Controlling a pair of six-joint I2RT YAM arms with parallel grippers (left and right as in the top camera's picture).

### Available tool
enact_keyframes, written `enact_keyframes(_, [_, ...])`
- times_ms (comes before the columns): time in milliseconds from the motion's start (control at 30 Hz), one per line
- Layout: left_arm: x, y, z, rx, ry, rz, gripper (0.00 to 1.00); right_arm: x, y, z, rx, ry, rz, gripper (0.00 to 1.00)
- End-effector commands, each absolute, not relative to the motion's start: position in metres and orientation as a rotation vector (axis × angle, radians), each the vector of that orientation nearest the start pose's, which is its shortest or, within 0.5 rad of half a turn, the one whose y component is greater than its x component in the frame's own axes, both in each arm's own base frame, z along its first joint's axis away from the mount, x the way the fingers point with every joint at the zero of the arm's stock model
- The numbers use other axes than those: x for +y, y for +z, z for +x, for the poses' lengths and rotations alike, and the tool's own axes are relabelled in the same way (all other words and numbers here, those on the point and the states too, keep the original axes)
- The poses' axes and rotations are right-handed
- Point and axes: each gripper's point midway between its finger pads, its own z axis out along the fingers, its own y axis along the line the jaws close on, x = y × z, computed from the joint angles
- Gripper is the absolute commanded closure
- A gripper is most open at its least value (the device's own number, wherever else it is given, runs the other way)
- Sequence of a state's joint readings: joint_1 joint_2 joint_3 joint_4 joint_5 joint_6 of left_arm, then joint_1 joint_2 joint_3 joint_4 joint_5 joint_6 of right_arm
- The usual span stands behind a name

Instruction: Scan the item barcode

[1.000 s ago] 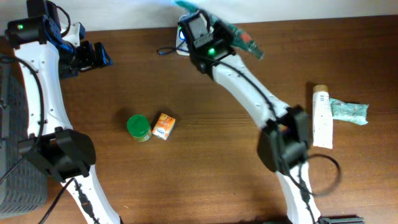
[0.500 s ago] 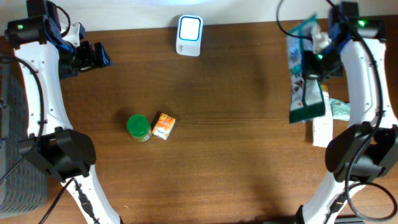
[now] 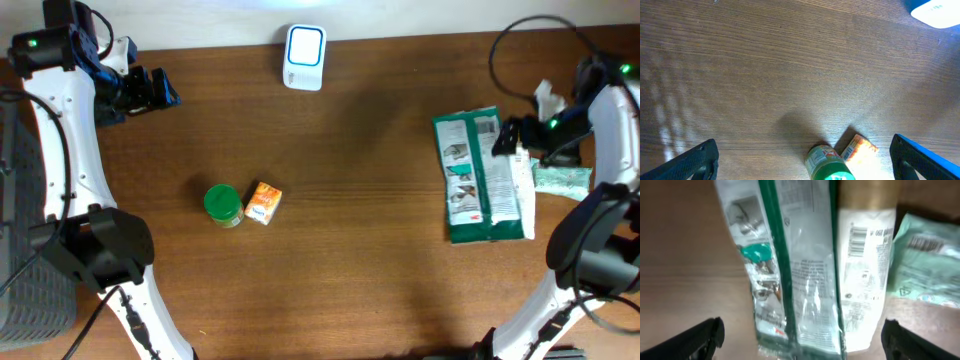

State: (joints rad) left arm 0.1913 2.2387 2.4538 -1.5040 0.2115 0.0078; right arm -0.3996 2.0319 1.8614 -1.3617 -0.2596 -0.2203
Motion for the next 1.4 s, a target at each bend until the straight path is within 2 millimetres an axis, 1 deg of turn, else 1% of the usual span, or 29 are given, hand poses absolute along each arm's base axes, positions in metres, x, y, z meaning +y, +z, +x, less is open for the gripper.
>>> enact_keyframes(0, [0.057,0.202,0.476,2.813,-0.255,-0.209,0.01,-0.087,0.189,0.406,2.87,0.425,0.144,0.02])
enact_keyframes(33, [0.057,0.202,0.476,2.813,-0.255,-0.209,0.01,-0.074,0.197,0.411,2.845,0.463,0.105,0.02])
enact_keyframes(67, [0.057,0.202,0.476,2.813,-0.255,-0.209,0.01,-0.049,0.206,0.418,2.802,0.561,0.041,0.02])
enact_keyframes(100, [0.057,0.202,0.476,2.813,-0.255,-0.209,0.01,-0.007,0.216,0.429,2.72,0.743,-0.062,0.02])
enact_keyframes(133, [0.057,0.202,0.476,2.813,-0.255,-0.209,0.01,0.026,0.222,0.435,2.655,0.871,-0.148,0.02])
enact_keyframes(167, [0.057,0.202,0.476,2.813,-0.255,-0.209,0.01,0.054,0.224,0.439,2.62,0.954,-0.193,0.02])
enact_keyframes(200, [0.057,0.202,0.476,2.813,-0.255,-0.209,0.01,0.081,0.218,0.444,2.63,0.994,-0.185,0.02])
enact_keyframes(267, [0.057,0.202,0.476,2.813,-0.255,-0.209,0.01,0.122,0.204,0.444,2.649,1.032,-0.252,0.01])
enact_keyframes(300, [0.057,0.202,0.476,2.813,-0.255,-0.209,0.01,0.147,0.195,0.441,2.663,1.052,-0.322,0.06])
enact_keyframes(333, [0.057,0.202,0.476,2.813,-0.255,-0.209,0.01,0.18,0.181,0.435,2.687,1.069,-0.412,0.18])
enact_keyframes(367, [0.057,0.202,0.476,2.813,-0.255,-0.209,0.01,0.191,0.173,0.433,2.72,1.049,-0.407,0.21])
enact_keyframes(433, [0.057,0.202,0.476,2.813,-0.255,-0.209,0.01,0.219,0.142,0.43,2.826,0.95,-0.372,0.25])
enact_keyframes(467, [0.057,0.202,0.476,2.813,-0.255,-0.209,0.01,0.237,0.126,0.426,2.878,0.906,-0.351,0.29])
enact_keyframes(533, [0.057,0.202,0.476,2.813,-0.255,-0.209,0.01,0.265,0.111,0.418,2.903,0.901,-0.38,0.34])
enact_keyframes(600, [0.057,0.202,0.476,2.813,-0.255,-0.209,0.01,0.281,0.095,0.414,2.936,0.85,-0.367,0.39])
enact_keyframes(667, [0.057,0.202,0.476,2.813,-0.255,-0.209,0.01,0.299,0.083,0.407,2.944,0.855,-0.422,0.47])
enact_keyframes(733, [0.057,0.202,0.476,2.813,-0.255,-0.209,0.01,0.313,0.074,0.402,2.943,0.86,-0.458,0.49])
enact_keyframes(800, [0.057,0.202,0.476,2.813,-0.255,-0.209,0.01,0.327,0.064,0.4,2.949,0.865,-0.442,0.5])
enact_keyframes(833, [0.057,0.202,0.476,2.813,-0.255,-0.209,0.01,0.331,0.06,0.401,2.953,0.851,-0.42,0.5])
enact_keyframes(867, [0.057,0.202,0.476,2.813,-0.255,-0.209,0.01,0.335,0.051,0.401,2.967,0.817,-0.381,0.5])
enact_keyframes(933, [0.057,0.202,0.476,2.813,-0.255,-0.209,0.01,0.34,0.038,0.399,2.988,0.797,-0.365,0.5])
enact_keyframes(967, [0.057,0.202,0.476,2.813,-0.255,-0.209,0.01,0.344,0.033,0.397,2.991,0.797,-0.377,0.53])
enact_keyframes(1100, [0.057,0.202,0.476,2.813,-0.255,-0.209,0.01,0.353,0.017,0.385,3.024,0.787,-0.415,0.59])
enact_keyframes(1133, [0.057,0.202,0.476,2.813,-0.255,-0.209,0.01,0.356,0.011,0.379,3.041,0.796,-0.426,0.63])
enact_keyframes(1167, [0.057,0.202,0.476,2.813,-0.255,-0.209,0.01,0.362,0.005,0.372,3.059,0.823,-0.443,0.64])
enact_keyframes(1233, [0.057,0.202,0.476,2.813,-0.255,-0.209,0.01,0.366,0.004,0.367,3.062,0.827,-0.46,0.66])
enact_keyframes(1300, [0.057,0.202,0.476,2.813,-0.255,-0.209,0.01,0.366,0.004,0.367,3.062,0.826,-0.461,0.76])
enact_keyframes(1333, [0.057,0.202,0.476,2.813,-0.255,-0.209,0.01,0.366,0.004,0.367,3.06,0.826,-0.468,0.83])
enact_keyframes(1367, [0.057,0.202,0.476,2.813,-0.255,-0.209,0.01,0.366,0.004,0.368,3.052,0.824,-0.49,0.95])
